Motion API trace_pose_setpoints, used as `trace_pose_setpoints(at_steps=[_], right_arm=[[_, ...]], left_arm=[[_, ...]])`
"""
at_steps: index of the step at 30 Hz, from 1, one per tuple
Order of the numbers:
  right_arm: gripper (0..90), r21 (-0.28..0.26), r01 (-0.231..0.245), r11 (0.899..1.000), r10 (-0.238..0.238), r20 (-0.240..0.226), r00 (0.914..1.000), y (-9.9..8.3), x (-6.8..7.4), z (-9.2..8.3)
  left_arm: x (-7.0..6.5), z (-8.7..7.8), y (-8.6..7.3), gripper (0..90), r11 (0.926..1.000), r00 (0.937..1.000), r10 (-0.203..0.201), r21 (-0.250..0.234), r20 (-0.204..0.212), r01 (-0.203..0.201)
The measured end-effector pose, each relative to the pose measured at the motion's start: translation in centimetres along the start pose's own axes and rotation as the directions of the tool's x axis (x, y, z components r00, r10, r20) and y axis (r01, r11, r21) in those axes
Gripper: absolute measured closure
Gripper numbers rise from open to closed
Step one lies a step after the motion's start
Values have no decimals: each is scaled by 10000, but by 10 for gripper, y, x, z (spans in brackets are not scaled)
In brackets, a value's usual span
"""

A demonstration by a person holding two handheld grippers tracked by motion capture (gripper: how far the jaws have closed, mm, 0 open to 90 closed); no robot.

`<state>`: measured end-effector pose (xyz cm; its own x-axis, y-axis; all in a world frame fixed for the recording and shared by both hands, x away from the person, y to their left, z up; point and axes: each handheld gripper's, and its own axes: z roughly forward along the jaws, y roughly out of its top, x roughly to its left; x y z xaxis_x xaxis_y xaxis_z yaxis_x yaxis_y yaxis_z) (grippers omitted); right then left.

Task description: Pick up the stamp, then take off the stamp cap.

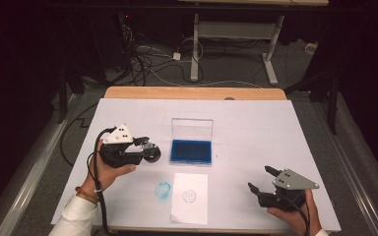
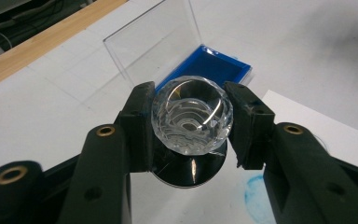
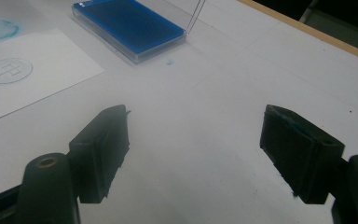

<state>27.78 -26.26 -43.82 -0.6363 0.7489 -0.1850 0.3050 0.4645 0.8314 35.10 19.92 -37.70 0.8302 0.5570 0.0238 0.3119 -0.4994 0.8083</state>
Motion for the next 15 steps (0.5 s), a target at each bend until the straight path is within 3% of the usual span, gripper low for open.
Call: trace_pose_setpoints(at_steps=[5, 15], right_arm=[[237, -6, 99, 10000, -99, -37, 9999, 1, 2, 1], [237, -72, 86, 9999, -86, 31, 10000, 0, 1, -1]], left_arm=[[-9, 2, 4, 547, 9995, 9993, 297, 76, 221, -299], [-23, 9, 10, 546, 9986, 9956, 416, -371, 834, -386]])
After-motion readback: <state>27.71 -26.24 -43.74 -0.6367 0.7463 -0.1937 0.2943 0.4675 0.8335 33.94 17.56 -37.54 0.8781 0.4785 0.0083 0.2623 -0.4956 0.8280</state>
